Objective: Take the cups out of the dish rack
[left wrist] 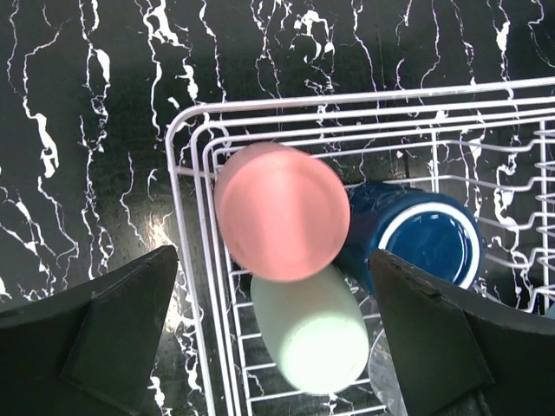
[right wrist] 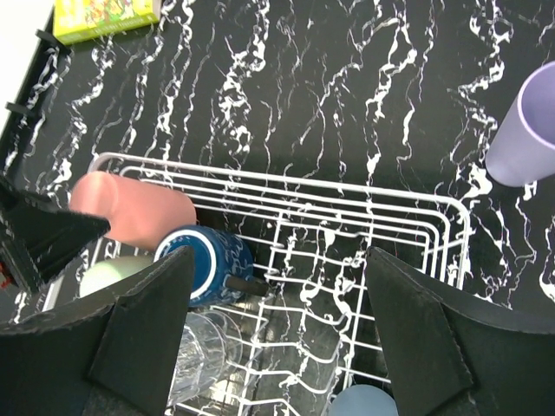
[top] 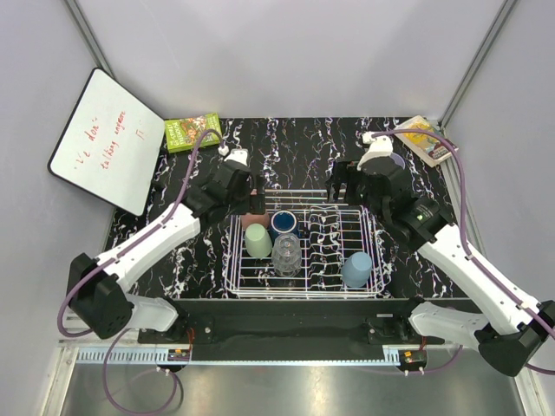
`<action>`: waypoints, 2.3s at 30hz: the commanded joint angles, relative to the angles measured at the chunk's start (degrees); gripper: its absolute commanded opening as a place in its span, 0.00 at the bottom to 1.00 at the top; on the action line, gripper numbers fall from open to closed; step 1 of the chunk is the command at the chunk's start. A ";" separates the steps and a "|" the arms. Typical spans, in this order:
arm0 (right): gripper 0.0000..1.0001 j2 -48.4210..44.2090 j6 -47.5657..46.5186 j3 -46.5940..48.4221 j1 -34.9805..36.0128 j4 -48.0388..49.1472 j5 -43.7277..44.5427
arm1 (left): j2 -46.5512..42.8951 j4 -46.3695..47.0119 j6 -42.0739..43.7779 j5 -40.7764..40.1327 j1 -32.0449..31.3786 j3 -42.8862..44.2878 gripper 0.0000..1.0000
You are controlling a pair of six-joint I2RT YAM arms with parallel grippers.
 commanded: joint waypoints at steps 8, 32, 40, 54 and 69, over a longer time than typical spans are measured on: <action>0.88 -1.86 1.08 -2.20 0.24 3.58 -0.68 | 7.04 2.69 0.40 -1.01 -0.18 5.44 0.97; 0.86 -3.61 1.43 -4.13 0.24 4.99 0.72 | -0.15 -2.84 4.35 -4.18 -0.18 16.76 0.00; 0.86 -4.67 2.75 -5.36 0.24 6.48 -0.24 | -5.78 -2.94 2.42 0.56 -0.18 18.55 0.00; 0.86 -12.13 10.83 -13.35 0.24 22.82 -16.03 | -21.52 26.40 -8.91 30.07 6.49 -5.71 0.00; 0.85 -13.64 22.61 -21.27 0.24 41.81 -30.21 | -20.47 62.71 -30.01 50.14 14.93 -20.39 0.00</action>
